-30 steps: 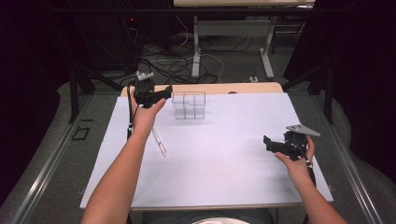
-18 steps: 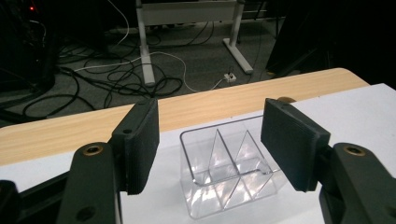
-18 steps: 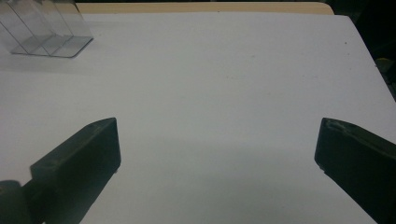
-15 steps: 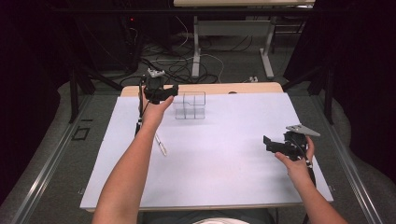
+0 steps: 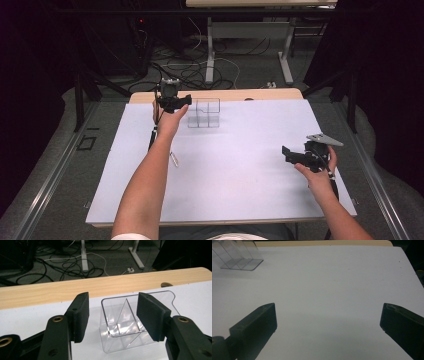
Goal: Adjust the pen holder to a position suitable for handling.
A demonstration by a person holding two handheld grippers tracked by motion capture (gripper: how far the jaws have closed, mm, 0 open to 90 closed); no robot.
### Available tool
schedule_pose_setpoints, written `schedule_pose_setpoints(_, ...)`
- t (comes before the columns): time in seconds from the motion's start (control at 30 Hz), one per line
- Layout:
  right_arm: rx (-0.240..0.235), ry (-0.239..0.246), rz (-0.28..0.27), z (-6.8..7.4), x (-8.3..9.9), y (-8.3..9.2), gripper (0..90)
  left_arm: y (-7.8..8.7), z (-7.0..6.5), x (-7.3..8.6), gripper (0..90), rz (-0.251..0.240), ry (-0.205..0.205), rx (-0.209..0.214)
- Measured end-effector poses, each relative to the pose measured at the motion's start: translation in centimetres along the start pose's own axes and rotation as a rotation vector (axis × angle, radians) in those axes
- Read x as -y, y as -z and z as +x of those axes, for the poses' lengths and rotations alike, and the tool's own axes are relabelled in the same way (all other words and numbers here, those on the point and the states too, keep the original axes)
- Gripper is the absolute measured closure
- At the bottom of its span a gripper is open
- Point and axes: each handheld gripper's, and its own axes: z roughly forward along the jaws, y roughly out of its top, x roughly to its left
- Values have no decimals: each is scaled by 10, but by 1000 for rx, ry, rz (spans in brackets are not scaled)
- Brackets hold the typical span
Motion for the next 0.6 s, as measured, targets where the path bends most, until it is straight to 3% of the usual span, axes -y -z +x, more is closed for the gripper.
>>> schedule_pose_setpoints(0.23, -2, -21, 6, -2, 0, 2, 14, -8, 5, 1, 463, 16, 27, -26)
schedule_pose_setpoints(0.33, -7, -25, 10, -2, 0, 2, 16, -11, 6, 2, 500, 28, 20, -40)
schedule_pose_setpoints(0.6, -9, -20, 16, -2, 2, 3, 20, -24, 7, 6, 547, 64, 36, -44)
